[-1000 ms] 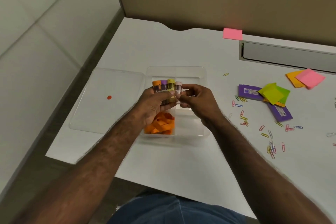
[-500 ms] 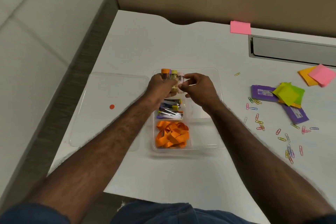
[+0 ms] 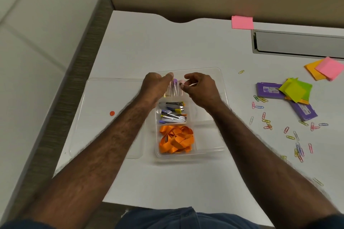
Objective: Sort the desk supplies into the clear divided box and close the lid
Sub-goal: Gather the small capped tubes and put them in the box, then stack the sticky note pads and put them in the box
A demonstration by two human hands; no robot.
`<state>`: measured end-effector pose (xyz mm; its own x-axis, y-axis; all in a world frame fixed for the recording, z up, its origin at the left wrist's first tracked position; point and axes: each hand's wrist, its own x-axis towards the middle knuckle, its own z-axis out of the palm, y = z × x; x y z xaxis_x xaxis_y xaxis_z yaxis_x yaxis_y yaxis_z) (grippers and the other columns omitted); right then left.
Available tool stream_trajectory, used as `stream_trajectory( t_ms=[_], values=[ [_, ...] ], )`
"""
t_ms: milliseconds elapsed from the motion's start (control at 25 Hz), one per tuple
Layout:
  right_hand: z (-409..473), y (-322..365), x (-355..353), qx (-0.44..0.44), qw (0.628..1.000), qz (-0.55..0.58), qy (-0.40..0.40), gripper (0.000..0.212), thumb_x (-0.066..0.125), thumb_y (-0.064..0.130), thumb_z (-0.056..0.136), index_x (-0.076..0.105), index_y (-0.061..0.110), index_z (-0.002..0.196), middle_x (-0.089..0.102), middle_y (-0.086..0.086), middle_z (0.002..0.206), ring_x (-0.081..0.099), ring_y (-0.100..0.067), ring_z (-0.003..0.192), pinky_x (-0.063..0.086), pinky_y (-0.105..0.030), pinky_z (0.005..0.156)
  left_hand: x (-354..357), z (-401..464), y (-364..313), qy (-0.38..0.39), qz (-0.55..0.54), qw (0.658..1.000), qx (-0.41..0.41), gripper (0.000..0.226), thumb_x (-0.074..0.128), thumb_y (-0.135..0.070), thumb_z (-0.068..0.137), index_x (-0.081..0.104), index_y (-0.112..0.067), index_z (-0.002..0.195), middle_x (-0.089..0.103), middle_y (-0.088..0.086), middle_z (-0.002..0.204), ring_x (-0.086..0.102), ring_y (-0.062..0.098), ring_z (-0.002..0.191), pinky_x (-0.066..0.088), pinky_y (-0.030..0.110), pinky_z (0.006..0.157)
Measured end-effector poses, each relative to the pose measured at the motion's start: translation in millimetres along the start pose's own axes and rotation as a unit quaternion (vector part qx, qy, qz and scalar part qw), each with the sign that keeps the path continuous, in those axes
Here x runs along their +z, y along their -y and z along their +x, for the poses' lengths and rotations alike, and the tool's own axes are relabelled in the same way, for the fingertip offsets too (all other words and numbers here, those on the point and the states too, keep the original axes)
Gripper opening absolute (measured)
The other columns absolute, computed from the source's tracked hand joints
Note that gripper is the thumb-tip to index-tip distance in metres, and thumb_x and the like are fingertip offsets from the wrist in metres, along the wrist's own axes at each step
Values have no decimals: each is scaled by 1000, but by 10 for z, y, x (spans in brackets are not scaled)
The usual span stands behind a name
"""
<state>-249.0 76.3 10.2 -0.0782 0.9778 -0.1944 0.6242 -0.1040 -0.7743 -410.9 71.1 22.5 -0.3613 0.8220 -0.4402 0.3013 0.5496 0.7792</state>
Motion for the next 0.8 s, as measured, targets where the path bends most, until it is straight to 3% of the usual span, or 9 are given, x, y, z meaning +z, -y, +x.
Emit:
stream_trajectory(
  t_ms=[160,240,360,600,800],
  values=[
    [-73,-30,-59,1,1000,11,-5,41,76,29,92,68,14,130,75,-2,108,70,-18,95,61,-45,90,-73,-56,72,-18,-6,1000,23,50,61,-44,97,69,6,96,60,23,87,58,28,81,54,39,75],
    [-115,-54,-104,-2,1000,19,-13,40,76,30,92,69,15,129,76,-1,105,70,-16,92,62,-43,89,-73,-113,110,-20,-1,999,33,46,60,-42,99,69,0,116,70,20,110,66,28,101,59,44,93],
    [-207,-105,-160,-8,1000,17,-20,39,75,32,92,69,17,128,75,1,105,69,-12,89,61,-38,89,-24,-229,127,-9,-33,998,45,45,63,-39,99,64,-7,131,69,13,127,65,27,116,56,46,101],
    [-485,-271,-313,4,998,30,-52,34,74,32,93,71,20,124,74,6,103,70,-10,90,58,-31,91,305,-558,108,33,-53,988,142,38,66,-35,98,65,-14,129,71,-2,115,69,18,110,60,39,94],
    [-772,-490,-625,31,993,49,-100,33,75,34,92,71,24,123,73,12,95,69,-4,86,54,-18,80,688,-797,-5,80,-86,976,184,37,67,-36,97,65,-14,127,74,8,119,71,21,109,60,47,95]
  ],
)
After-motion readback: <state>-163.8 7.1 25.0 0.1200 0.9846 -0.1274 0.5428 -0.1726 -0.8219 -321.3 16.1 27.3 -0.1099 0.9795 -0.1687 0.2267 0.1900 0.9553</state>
